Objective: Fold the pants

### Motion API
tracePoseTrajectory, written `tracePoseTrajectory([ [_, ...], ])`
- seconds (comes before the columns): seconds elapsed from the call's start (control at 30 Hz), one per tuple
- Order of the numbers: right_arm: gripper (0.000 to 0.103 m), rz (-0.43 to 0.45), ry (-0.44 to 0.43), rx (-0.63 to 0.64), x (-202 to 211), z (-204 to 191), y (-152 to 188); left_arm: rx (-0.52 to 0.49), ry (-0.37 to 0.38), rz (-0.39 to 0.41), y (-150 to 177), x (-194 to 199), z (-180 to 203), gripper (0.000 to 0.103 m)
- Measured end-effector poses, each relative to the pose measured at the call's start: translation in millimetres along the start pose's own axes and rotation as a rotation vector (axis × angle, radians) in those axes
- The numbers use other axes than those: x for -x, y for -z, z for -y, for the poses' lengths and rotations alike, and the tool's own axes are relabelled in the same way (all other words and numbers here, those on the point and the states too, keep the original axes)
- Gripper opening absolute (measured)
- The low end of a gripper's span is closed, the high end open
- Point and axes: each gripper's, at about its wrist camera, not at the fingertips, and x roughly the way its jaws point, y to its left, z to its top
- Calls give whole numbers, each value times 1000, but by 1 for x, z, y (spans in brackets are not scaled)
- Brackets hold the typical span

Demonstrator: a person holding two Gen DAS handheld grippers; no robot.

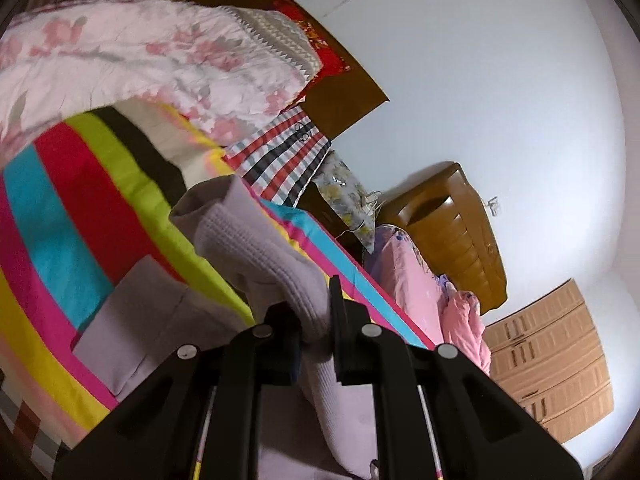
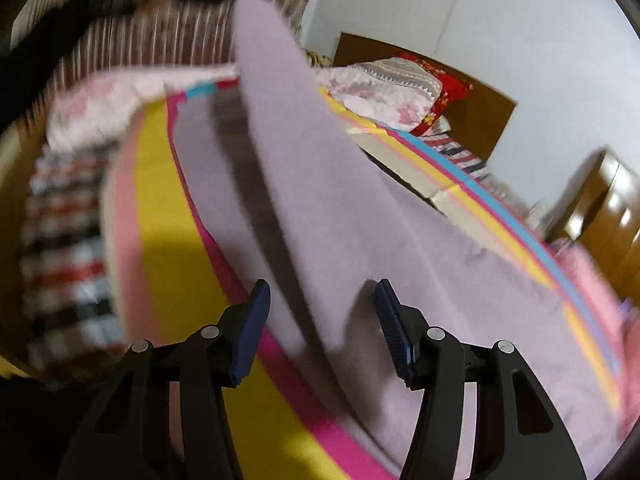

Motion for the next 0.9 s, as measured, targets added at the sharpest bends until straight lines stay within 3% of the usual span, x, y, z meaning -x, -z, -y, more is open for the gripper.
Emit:
tracePoseTrajectory([
  [0.03, 43, -4, 36, 25, -2, -4, 2, 2, 0, -1, 1, 0, 0, 11],
  [0.07, 26, -16, 76, 34, -3, -4, 4, 8, -3, -3, 1, -2, -1, 11],
  [0.1, 16, -13, 97, 34, -2, -3, 5, 12, -9, -4, 3, -1, -4, 11],
  [0.17, 11, 43, 145, 51, 14, 1, 6, 28, -36, -4, 6, -1, -16, 11],
  [0.27, 11, 101, 131, 26, 43, 11, -1, 32, -124, 3, 16, -1, -41, 11],
  [0.33, 10, 80, 85, 63, 45, 10, 0, -15, -272, 1, 31, -9, -63, 12],
  [0.37, 10, 48, 50, 76, 37, 7, 5, -8, -310, -17, 39, -17, -78, 12],
  [0.47, 10, -43, -21, 86, 11, -2, 21, 14, -336, -48, 62, -32, -113, 12],
  [0.57, 10, -43, -27, 73, 10, 2, 20, 24, -313, -28, 75, -30, -128, 13],
  [0.7, 9, -21, -27, 65, 23, 8, 12, -1, -332, -5, 80, -21, -126, 13],
  [0.83, 9, -12, -61, 18, 33, 16, 10, -109, -436, 4, 87, -22, -107, 13],
  [0.9, 6, -41, -82, 22, 24, 12, 17, -101, -461, -20, 88, -30, -113, 14],
])
